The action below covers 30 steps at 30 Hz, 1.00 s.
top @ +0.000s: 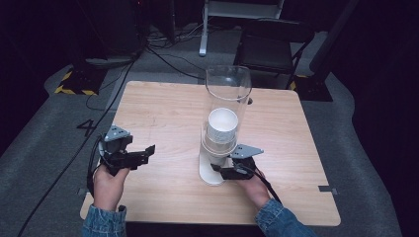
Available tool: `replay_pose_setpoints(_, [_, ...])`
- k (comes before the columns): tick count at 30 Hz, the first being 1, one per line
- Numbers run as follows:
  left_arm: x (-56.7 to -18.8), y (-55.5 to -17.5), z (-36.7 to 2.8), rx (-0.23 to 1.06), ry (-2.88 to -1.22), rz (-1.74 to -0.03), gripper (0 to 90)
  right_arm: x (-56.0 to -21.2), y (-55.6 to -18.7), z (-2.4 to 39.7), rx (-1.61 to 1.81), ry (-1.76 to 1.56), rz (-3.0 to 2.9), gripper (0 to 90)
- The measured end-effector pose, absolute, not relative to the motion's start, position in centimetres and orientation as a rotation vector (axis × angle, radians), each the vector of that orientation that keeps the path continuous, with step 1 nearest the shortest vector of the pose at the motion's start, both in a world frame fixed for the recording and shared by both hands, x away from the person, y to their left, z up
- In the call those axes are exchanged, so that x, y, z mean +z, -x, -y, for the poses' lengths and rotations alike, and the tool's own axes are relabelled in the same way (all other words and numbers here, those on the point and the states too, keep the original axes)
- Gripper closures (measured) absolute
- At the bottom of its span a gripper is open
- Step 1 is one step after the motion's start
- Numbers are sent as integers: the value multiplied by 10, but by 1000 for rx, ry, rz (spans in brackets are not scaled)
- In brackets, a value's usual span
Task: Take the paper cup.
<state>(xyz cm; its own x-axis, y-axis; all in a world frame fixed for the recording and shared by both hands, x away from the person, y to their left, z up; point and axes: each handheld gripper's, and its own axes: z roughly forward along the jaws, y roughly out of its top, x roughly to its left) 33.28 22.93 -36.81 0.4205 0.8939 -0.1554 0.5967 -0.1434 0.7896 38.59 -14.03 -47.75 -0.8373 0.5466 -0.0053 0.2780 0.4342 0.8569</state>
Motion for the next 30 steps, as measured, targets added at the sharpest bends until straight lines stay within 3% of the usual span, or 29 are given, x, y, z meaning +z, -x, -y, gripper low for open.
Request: replay_pose_setpoints(30, [-370,-349,-221,418,-1867,-1257,155,-492,-376,153,1224,-776,-2474,352])
